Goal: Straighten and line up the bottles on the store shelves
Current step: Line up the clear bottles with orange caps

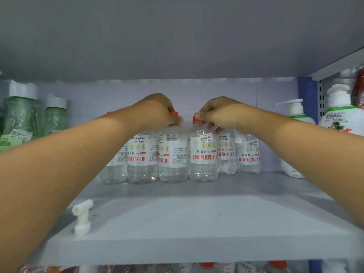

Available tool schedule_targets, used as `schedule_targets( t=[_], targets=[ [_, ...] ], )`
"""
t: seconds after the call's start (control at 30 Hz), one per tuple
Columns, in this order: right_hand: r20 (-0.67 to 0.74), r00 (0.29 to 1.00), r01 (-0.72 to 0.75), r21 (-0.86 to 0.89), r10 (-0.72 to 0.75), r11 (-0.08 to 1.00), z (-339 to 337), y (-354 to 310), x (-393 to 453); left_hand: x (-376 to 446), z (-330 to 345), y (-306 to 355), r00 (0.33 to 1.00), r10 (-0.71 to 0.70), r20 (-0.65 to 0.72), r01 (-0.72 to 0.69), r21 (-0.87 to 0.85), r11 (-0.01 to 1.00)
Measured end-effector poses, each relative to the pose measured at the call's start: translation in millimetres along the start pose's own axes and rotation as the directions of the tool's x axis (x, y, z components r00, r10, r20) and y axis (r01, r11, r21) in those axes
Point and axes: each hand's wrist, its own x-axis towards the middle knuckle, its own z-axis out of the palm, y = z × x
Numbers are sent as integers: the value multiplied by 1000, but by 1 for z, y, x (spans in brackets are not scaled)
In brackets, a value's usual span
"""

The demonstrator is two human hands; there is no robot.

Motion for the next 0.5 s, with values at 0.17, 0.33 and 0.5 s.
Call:
schedule_targets(
  t=[0.17, 0.33, 0.5],
  targets=[
    [-31, 999, 10, 2, -10, 1000, 5, 1, -1, -2, 4, 1, 999, -24, -46, 24, 5, 1000],
    [18, 1000, -22, 87, 21, 996, 2, -2, -4, -3, 13, -5, 992, 32, -119, -44, -96, 994],
    [3, 999, -38, 104, 38, 994, 7, 1, -3, -2, 14, -7, 993, 50, -110, -62, -114, 991]
  ],
)
